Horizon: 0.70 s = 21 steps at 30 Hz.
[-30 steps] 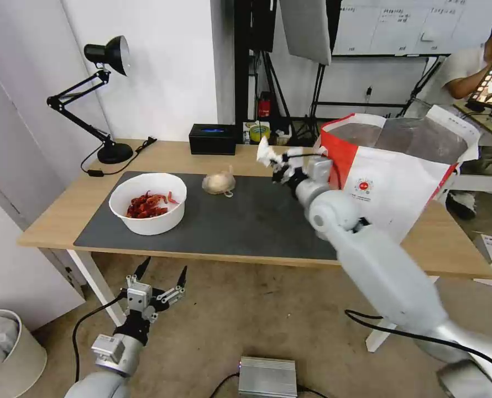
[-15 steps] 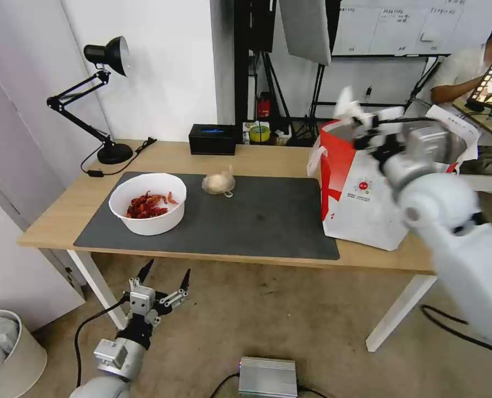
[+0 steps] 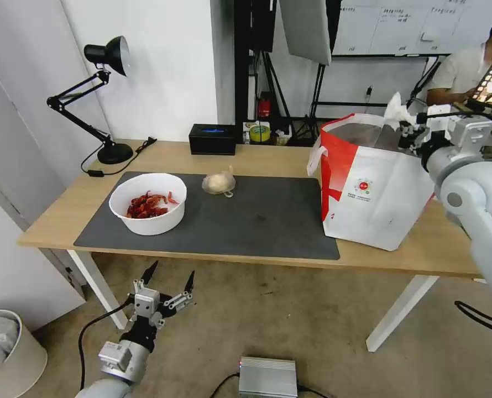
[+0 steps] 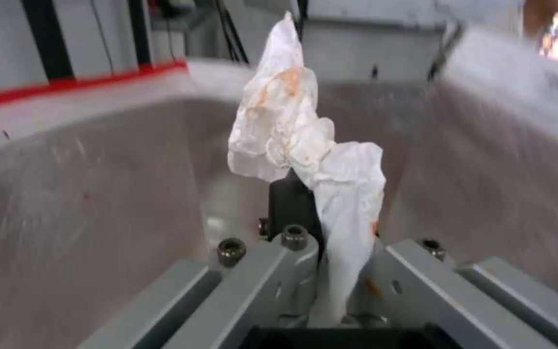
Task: Pick up the trash from the table and place it into the takeout bag.
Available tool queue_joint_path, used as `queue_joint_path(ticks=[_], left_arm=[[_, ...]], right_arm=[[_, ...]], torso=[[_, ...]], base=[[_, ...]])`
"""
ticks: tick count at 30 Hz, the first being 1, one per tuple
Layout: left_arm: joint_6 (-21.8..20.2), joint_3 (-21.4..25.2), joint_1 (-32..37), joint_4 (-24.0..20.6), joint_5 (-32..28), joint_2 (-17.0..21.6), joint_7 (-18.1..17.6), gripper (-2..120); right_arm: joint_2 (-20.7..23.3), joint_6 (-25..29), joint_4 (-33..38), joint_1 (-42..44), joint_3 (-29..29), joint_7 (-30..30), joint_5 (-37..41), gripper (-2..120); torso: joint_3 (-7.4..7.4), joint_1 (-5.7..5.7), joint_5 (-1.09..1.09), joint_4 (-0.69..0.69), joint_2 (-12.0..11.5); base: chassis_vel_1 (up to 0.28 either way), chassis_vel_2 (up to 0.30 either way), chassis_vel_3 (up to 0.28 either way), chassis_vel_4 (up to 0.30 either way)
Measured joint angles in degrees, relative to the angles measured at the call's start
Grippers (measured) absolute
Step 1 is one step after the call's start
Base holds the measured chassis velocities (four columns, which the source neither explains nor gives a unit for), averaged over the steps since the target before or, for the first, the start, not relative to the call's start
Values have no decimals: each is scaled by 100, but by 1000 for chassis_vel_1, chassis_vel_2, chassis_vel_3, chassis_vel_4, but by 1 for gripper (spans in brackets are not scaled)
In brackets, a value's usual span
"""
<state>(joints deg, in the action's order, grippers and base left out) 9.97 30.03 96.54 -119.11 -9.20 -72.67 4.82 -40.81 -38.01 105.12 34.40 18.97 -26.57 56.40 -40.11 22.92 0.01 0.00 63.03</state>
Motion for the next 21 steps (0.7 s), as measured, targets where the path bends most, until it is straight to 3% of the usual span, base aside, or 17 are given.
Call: queue_joint_path(ticks=[6,21], left_arm=[[0,5,12,-46,-7,27,0,100],[0,-43,-47,-22,-15,20,0,100]], right_arm=[[23,-359,105,-45,16,-556,647,0],[91,-347,85,-29,87,-669,915,0]], torso=[[0,0,-1,0,0],[0,0,-1,0,0]], base=[[0,0,0,0],[0,0,0,0]])
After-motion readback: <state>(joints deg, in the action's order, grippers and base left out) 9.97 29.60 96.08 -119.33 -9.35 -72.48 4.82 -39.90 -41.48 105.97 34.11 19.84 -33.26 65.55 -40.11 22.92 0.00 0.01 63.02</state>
